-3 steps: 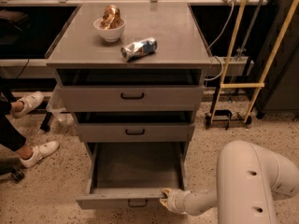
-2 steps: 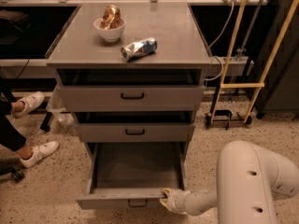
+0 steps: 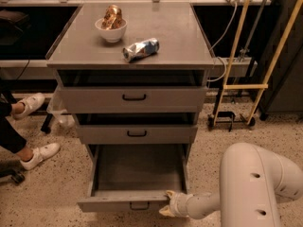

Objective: Open bottom drawer

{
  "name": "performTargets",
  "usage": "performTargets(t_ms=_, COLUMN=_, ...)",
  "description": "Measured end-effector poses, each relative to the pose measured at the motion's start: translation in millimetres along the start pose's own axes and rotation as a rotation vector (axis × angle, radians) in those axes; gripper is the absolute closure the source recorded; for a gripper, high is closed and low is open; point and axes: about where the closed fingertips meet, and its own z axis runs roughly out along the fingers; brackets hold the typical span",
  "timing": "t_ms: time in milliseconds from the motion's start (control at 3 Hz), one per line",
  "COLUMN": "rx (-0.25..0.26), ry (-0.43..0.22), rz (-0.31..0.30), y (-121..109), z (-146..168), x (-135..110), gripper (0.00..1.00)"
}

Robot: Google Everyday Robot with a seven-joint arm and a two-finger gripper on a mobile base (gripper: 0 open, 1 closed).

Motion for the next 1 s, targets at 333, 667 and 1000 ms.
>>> performTargets(t_ms=333, rx=0.0, ry=0.0, rz=0.0, y=0, z=0, x=0, gripper=0.0)
performTargets(t_ms=667, rx=0.011, ry=0.003, rz=0.001, y=-5, z=-4, x=-2, gripper=0.0)
performTargets(t_ms=1000, rx=0.055, ry=0.025, rz=-0.023, y=-27, z=-38, x=-21, gripper=0.0)
